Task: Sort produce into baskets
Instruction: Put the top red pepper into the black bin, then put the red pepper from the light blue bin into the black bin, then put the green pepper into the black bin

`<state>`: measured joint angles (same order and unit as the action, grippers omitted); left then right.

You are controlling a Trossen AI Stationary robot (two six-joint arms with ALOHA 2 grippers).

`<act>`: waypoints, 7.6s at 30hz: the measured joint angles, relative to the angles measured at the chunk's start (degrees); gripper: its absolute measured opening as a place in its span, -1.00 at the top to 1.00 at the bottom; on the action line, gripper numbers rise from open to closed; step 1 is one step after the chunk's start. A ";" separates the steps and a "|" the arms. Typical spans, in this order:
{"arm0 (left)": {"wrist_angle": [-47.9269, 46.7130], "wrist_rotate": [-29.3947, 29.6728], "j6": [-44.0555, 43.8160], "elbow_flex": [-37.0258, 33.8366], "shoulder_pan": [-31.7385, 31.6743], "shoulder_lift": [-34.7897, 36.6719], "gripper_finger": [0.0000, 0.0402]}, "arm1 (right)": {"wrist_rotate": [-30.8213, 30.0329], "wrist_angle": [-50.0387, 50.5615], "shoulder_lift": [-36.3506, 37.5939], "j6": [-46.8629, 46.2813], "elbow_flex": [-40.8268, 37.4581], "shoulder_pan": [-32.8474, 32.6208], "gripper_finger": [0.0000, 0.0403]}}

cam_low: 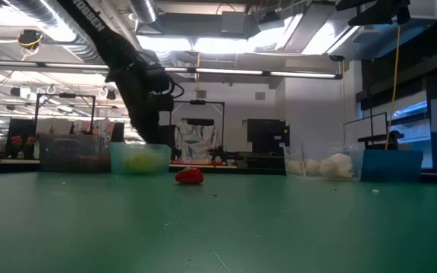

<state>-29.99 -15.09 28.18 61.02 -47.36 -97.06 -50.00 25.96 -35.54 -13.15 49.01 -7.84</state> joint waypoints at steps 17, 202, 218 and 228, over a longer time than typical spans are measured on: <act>5.26 4.20 -1.95 -2.30 2.15 -4.71 -0.07 | -1.68 0.00 2.88 -0.02 0.00 0.00 -0.64; 15.48 5.97 -42.80 -10.98 27.55 14.64 -0.23 | -2.91 4.48 2.79 -7.00 0.00 0.00 -0.64; 26.97 18.05 -40.36 -10.96 40.08 0.58 -0.23 | -2.89 5.52 2.79 -10.03 0.00 -0.01 -0.64; 39.22 25.31 -49.14 -19.44 43.44 0.46 -0.23 | -2.90 6.23 2.79 -12.23 0.00 -0.01 -0.64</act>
<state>9.23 10.22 -20.96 41.58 -3.93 -96.60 -52.90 32.19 -32.75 -25.38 49.01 -7.84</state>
